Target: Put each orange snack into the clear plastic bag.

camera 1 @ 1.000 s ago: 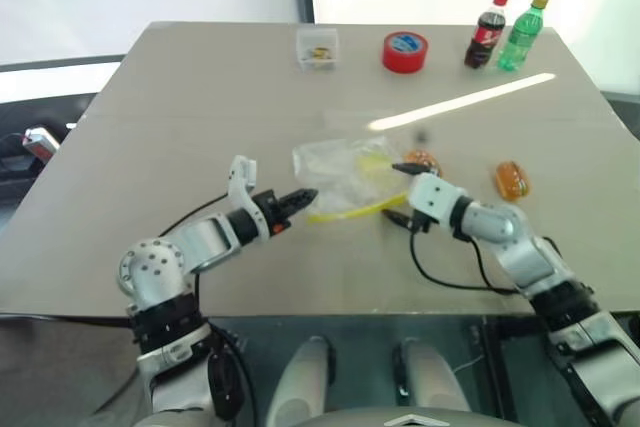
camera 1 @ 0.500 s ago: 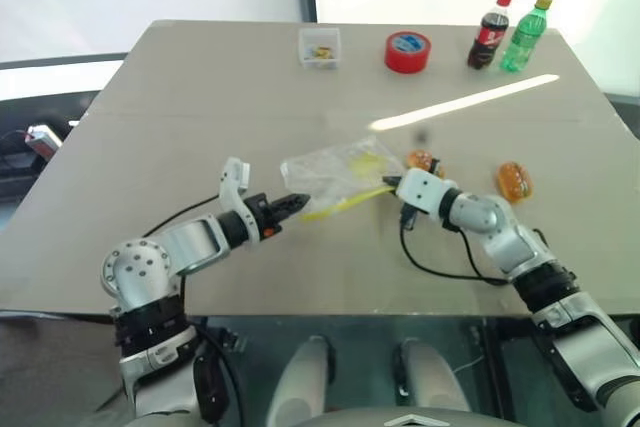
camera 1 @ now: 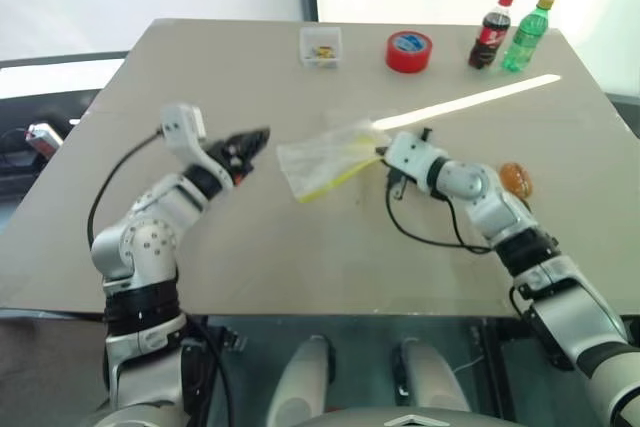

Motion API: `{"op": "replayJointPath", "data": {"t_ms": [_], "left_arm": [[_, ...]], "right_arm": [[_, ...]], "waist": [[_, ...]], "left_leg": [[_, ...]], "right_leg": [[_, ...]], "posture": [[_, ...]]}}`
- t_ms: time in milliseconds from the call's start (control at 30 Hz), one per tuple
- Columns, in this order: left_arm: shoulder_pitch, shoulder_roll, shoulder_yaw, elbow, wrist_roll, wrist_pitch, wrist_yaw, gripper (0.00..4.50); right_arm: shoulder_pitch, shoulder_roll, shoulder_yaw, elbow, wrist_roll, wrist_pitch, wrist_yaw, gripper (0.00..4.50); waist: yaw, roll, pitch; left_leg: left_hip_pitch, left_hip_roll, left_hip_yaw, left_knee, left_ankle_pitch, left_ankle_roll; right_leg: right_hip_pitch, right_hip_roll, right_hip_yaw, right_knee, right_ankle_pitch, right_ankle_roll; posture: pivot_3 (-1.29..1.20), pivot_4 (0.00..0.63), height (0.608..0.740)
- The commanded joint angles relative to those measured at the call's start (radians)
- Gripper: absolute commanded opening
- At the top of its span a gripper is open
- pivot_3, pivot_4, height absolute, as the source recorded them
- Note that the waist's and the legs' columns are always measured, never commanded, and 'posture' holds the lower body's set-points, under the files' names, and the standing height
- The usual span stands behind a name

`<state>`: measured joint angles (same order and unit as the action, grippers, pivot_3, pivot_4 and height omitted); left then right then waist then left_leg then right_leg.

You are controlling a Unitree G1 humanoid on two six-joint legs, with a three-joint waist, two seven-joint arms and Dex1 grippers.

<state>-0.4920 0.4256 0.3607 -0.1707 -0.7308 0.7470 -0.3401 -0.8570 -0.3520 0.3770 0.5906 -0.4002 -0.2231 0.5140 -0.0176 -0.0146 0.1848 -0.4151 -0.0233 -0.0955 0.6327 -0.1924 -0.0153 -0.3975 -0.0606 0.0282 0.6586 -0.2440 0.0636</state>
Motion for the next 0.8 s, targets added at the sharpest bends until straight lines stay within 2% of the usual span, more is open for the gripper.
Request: {"op": "replayJointPath", "data": {"t_ms": [33, 200, 367, 600, 800], "left_arm": [[0.014, 0.068, -0.177, -0.185, 0.066, -0.046, -0.118, 2.51], [0.11, 0.201, -0.405, -0.232, 0.299, -0.162, -0.203, 2.51], [0.193, 0.264, -0.531, -0.16, 0.567, -0.347, -0.175, 2.51], [0.165, 0.262, -0.542, 0.024, 0.781, -0.635, -0.119, 2.51], [0.12, 0.207, -0.54, 0.167, 0.805, -0.74, -0.149, 2.51]], "right_arm": [[-0.078, 0.021, 0.013, 0.127, -0.036, -0.015, -0.044, 0.0], [-0.141, 0.041, 0.025, 0.248, -0.056, -0.058, -0.064, 0.0], [-0.153, 0.053, 0.028, 0.28, -0.061, -0.086, -0.067, 0.0], [-0.131, 0.05, 0.019, 0.235, -0.049, -0.077, -0.043, 0.0], [-0.109, 0.042, 0.006, 0.156, -0.032, -0.045, -0.005, 0.0]], "waist": [[0.001, 0.0, 0.0], [-0.011, 0.0, 0.0], [-0.025, 0.0, 0.0], [-0.024, 0.0, 0.0], [-0.024, 0.0, 0.0]], "left_leg": [[0.0, 0.0, 0.0, -0.001, 0.0, 0.0], [0.001, -0.001, 0.002, -0.008, 0.0, 0.0], [0.001, 0.0, 0.005, -0.014, -0.001, 0.003], [0.001, 0.001, 0.005, -0.014, -0.001, 0.003], [-0.001, 0.001, 0.006, -0.014, -0.001, 0.003]], "right_leg": [[0.0, 0.0, 0.0, -0.001, 0.0, 0.0], [-0.003, 0.0, 0.003, -0.001, 0.0, 0.0], [-0.008, 0.001, 0.007, 0.001, 0.0, 0.0], [-0.009, 0.002, 0.007, 0.002, 0.0, 0.0], [-0.012, 0.002, 0.008, 0.003, 0.0, 0.0]], "posture": [[0.0, 0.15, 0.74], [0.0, 0.15, 0.74], [0.0, 0.15, 0.74], [0.0, 0.15, 0.74], [0.0, 0.15, 0.74]]}}
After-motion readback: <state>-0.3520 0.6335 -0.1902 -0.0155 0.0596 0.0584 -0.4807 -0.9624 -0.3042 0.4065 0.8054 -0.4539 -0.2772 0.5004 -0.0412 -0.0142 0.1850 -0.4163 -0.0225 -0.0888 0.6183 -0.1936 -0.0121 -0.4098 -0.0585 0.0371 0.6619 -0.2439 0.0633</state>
